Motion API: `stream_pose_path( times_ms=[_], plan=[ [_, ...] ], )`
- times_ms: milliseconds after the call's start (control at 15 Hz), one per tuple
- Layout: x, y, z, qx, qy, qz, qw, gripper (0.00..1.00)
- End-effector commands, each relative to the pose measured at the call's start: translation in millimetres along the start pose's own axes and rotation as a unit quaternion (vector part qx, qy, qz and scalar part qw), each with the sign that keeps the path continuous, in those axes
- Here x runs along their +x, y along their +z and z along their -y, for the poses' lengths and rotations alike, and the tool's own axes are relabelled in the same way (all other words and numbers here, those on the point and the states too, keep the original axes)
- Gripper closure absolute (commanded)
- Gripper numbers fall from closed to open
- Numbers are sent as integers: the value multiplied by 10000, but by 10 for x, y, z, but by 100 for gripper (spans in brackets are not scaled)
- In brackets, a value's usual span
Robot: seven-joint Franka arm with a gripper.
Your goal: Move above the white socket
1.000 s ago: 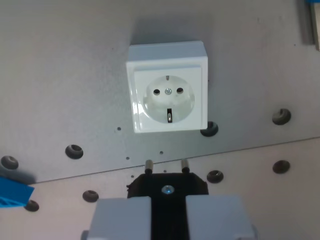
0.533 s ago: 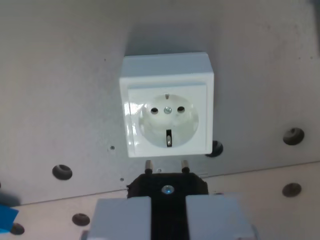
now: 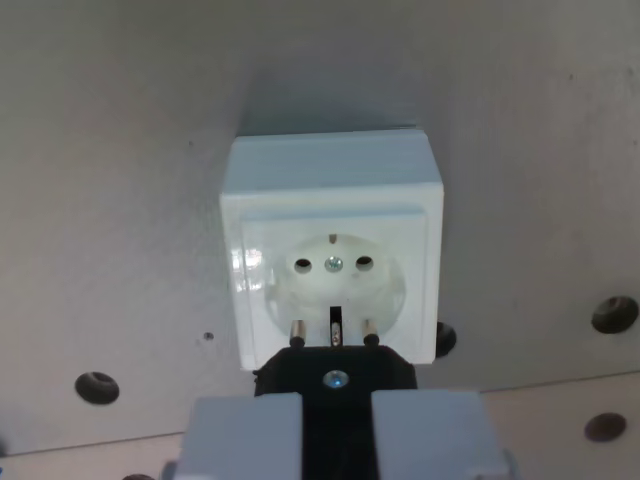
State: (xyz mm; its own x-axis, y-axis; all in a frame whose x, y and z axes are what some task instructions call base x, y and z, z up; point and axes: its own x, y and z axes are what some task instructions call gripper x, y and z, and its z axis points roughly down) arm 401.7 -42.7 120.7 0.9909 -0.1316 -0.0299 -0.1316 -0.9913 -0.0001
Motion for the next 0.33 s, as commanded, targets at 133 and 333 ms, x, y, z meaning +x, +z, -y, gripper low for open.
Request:
stream_pose_path(
  times_ms=[133, 333],
  plan=[
    [-65, 107, -53, 100, -96, -559, 9983, 100],
    [-75, 142, -51, 104, -95, -574, 9983, 100]
  ],
)
